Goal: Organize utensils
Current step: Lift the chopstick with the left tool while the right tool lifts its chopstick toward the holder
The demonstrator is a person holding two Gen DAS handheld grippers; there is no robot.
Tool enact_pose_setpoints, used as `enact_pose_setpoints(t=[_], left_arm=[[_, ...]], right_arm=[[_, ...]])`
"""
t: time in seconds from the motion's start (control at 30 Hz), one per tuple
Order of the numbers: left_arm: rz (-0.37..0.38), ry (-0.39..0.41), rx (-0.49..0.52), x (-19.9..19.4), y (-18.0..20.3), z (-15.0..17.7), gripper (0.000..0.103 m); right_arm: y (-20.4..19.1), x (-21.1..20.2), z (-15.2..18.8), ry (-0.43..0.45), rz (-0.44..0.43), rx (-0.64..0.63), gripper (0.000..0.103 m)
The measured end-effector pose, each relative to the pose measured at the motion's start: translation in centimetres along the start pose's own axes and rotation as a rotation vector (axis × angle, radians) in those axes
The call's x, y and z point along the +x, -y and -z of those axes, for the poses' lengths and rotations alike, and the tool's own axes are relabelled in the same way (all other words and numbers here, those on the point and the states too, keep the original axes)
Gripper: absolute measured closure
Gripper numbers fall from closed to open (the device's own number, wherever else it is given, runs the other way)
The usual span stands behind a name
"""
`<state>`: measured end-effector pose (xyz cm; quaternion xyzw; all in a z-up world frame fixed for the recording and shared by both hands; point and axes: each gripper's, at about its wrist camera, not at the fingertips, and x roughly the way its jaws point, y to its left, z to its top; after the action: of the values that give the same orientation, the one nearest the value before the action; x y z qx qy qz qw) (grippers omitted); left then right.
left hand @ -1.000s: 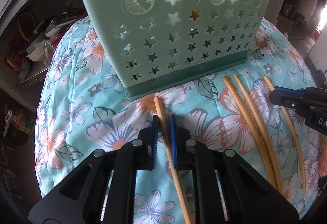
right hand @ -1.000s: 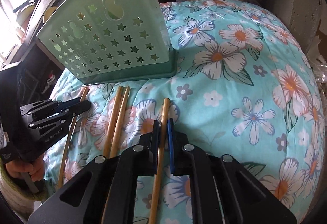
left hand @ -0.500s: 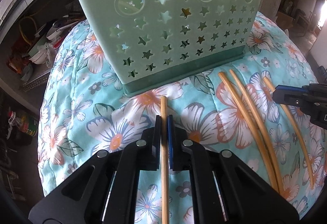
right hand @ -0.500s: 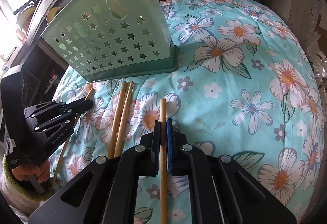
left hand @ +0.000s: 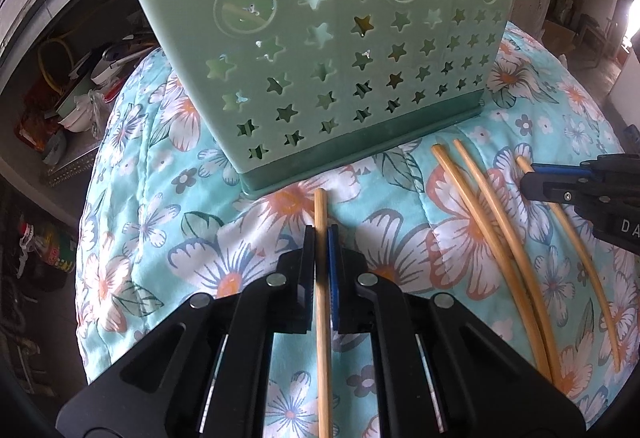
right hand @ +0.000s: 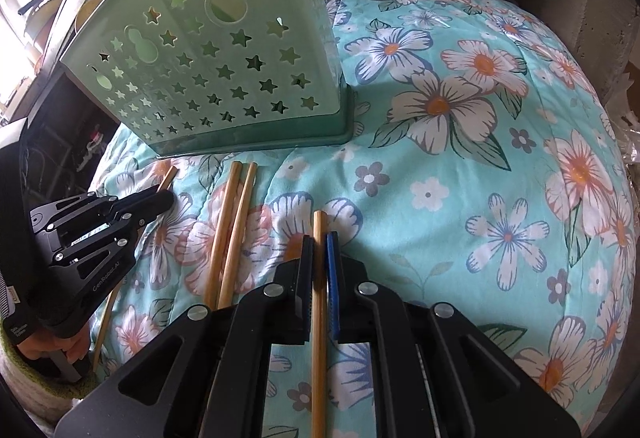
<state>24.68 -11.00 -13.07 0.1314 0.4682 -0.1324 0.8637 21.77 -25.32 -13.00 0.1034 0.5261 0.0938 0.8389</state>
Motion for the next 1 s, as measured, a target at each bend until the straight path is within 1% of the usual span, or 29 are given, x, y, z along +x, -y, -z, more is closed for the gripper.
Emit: enact_pose_setpoints(t=[0.2, 0.3, 0.47, 0.7, 0.83, 1.0], left_arm=[[0.000, 0.000, 0.001, 0.0, 0.0, 0.0, 0.097], [-0.001, 0.000, 0.000, 0.0, 0.0, 0.0, 0.097], [-0.003, 0.002, 0.002, 0.2, 0.1, -0.2, 0.097], [0.006, 0.017, -0.020, 0.4, -0.4, -0.4, 0.097], [0.046, 0.040, -0.067, 0.0, -1.7, -0.6, 0.098], [0.165, 0.109, -0.167, -2.6, -4.1, -1.0, 0.098]], right_arm=[[0.1, -0.1, -0.2, 0.011, -0.009, 0.018, 0.096], [0.2, -0.5, -0.4, 0.030, -0.018, 0.029, 0.096], [0.1, -2.2, -0.9, 0.084, -0.036, 0.039, 0.096], [-0.6, -6.3, -1.3, 0.195, -0.073, 0.037, 0.096], [-0.9, -8.4, -1.1, 0.249, -0.088, 0.029, 0.096], [-1.1, -10.8, -0.6, 0.300, -0.100, 0.024, 0.096]])
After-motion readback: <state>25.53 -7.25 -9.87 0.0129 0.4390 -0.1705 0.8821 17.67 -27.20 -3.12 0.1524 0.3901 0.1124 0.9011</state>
